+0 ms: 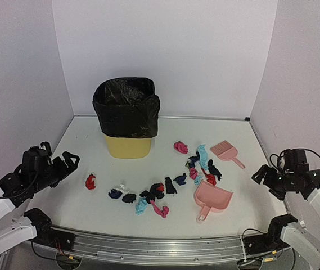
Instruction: Sweep away the paper scraps from the table
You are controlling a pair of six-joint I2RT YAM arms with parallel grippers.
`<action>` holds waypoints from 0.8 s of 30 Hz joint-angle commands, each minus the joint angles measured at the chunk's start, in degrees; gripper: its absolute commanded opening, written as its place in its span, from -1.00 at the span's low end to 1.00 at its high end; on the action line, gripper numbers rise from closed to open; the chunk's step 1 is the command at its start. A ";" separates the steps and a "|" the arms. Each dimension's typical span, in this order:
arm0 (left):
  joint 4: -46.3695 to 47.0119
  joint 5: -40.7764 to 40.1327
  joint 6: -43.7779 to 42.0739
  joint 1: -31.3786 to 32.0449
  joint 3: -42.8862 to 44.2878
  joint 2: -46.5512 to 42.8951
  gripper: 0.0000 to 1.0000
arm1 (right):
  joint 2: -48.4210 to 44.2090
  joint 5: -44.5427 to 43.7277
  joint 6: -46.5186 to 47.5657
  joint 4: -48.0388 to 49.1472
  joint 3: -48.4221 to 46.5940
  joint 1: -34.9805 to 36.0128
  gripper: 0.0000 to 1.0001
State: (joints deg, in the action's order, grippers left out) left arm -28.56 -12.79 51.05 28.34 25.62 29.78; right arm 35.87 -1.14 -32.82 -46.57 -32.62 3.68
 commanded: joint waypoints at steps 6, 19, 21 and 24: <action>3.16 1.50 -0.78 0.05 1.61 7.06 0.99 | 20.24 -0.16 9.44 0.82 -13.37 0.11 0.96; 2.29 1.26 0.35 0.05 0.62 6.78 0.99 | 64.78 12.26 45.90 -0.14 -43.78 0.11 0.81; 1.17 0.46 0.96 0.05 0.81 6.49 0.99 | 68.91 11.52 47.74 -0.17 -46.87 0.14 0.82; -0.79 -0.54 1.49 0.05 1.51 6.09 0.99 | 72.71 11.66 50.69 -0.30 -49.98 0.18 0.81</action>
State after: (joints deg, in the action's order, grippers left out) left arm -27.14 -11.31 51.27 28.34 26.15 36.71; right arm 104.91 9.52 9.65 -45.57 -77.50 3.68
